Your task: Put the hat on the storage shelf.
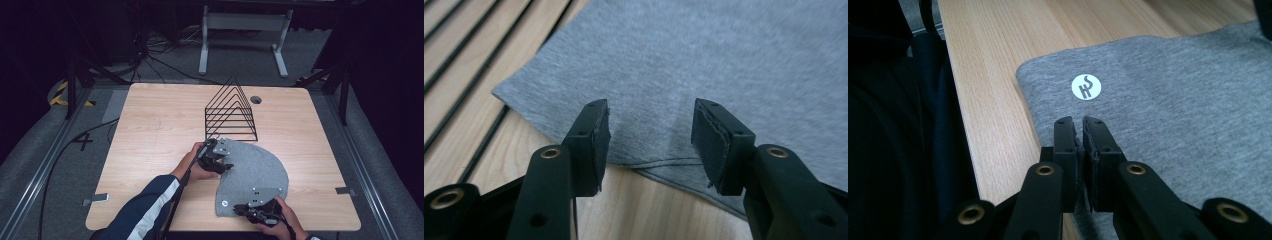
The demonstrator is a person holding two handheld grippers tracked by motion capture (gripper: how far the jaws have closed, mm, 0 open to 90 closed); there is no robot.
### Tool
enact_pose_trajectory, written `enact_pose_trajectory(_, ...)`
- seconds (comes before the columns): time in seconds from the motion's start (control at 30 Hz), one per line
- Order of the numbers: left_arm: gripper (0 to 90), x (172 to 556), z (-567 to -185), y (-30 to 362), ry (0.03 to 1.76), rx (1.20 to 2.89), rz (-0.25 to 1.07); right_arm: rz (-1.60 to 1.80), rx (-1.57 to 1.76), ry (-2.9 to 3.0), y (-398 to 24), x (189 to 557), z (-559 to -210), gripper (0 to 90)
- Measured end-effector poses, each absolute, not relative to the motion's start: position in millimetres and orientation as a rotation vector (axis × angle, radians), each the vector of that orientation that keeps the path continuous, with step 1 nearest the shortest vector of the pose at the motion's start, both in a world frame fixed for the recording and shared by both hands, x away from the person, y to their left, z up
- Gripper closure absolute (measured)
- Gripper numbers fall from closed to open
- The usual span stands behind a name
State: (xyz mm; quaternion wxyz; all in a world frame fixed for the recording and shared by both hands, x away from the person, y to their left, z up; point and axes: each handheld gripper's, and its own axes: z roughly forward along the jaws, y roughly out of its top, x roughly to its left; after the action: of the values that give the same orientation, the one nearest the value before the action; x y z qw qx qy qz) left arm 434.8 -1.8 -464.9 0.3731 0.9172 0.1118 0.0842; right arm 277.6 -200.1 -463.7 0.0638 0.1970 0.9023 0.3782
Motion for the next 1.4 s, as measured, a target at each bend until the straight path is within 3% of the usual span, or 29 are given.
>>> enact_pose_trajectory(0.23,51.3,427,-458,9,0.276,2.427,0.22,1.101,0.63,2.707,-214,275,-462,85.3)
enact_pose_trajectory(0.43,64.6,401,-460,30,0.266,2.418,0.159,1.028,0.665,2.668,-231,275,-459,87.3)
enact_pose_trajectory(0.9,65.2,340,-463,43,0.272,2.404,0.066,0.903,0.811,2.568,-254,301,-454,87.3)
enact_pose_trajectory(1.17,56.0,330,-461,50,0.284,2.408,0.065,0.881,0.853,2.528,-258,322,-453,85.3)
enact_pose_trajectory(1.4,35.3,355,-446,99,0.542,2.309,0.247,0.956,0.902,2.457,-262,338,-443,67.5)
